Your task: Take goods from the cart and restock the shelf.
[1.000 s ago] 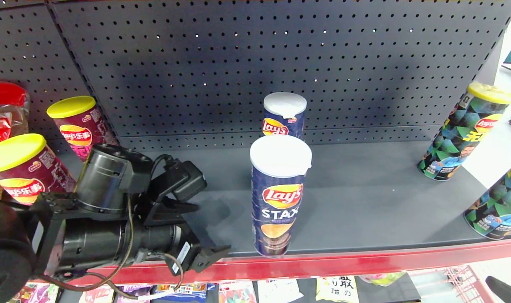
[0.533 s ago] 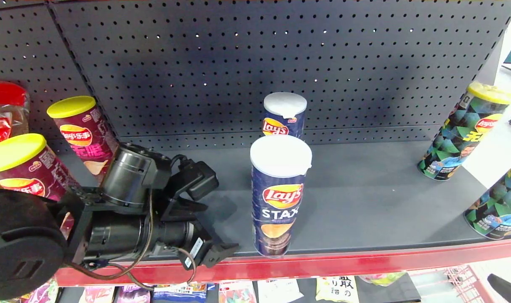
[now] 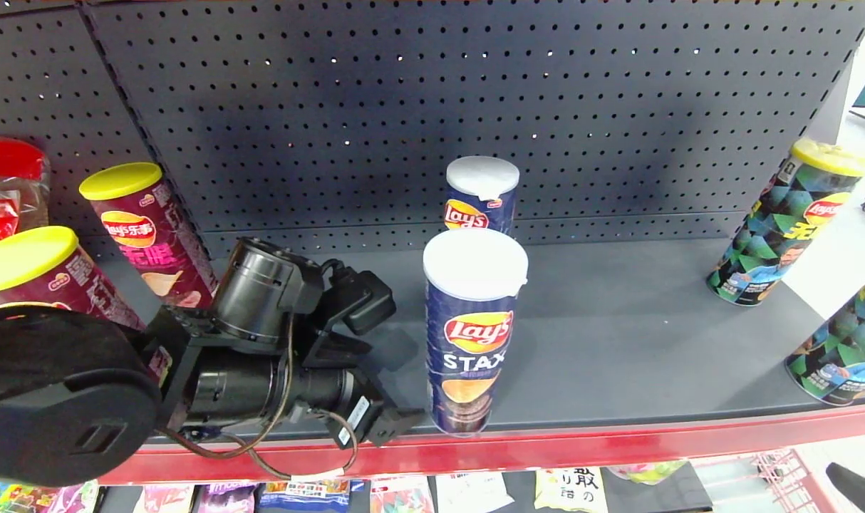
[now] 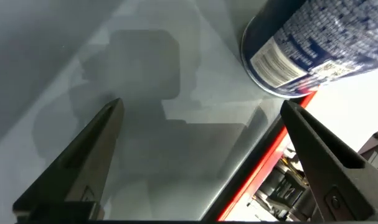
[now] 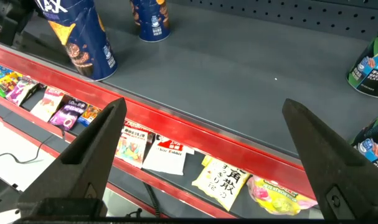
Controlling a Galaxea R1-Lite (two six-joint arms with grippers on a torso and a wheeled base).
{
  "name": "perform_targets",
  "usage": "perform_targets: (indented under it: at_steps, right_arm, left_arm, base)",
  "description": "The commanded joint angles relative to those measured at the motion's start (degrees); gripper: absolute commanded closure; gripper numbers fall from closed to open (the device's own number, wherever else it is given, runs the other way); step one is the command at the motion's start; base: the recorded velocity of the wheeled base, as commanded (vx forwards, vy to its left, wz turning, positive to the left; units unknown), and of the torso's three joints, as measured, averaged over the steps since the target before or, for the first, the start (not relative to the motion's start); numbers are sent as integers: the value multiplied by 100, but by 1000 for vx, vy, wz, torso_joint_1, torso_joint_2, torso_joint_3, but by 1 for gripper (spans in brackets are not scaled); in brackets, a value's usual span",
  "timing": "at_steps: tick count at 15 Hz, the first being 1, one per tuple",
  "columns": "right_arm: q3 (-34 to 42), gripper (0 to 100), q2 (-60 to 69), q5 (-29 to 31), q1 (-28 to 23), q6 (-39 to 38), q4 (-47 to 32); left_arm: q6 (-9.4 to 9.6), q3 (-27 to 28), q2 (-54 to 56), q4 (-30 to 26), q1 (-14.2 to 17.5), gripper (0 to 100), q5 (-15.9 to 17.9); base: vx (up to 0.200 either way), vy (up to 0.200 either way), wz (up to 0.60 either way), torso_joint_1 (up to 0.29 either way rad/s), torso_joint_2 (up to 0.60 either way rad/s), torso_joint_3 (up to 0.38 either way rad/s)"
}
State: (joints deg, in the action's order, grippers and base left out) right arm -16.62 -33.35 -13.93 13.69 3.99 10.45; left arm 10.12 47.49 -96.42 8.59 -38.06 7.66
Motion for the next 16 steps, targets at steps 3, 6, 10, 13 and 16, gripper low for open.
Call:
perform_targets:
  at_steps: [3,6,10,13,16]
  right_arm:
    - [9,0,-13,22,2,6,1]
    - [18,0,22,22,2,-3,1]
    - [18,0,22,22,2,6,1]
    - [27,0,22,22,2,6,1]
    - [18,0,22,22,2,-3,1]
  left_arm:
    - [-10,49,-88,2,-61,0,-1]
    - [-10,164,-167,2,-70,0,-1]
    - [-10,313,-290,2,-96,0,-1]
    - [-10,357,-308,2,-96,0,-1]
    - [-10,383,-334,2,-105,0,-1]
  base:
    - [0,0,0,0,0,0]
    - [0,0,0,0,0,0]
    - [0,0,0,0,0,0]
    - [0,0,0,0,0,0]
    - [0,0,0,0,0,0]
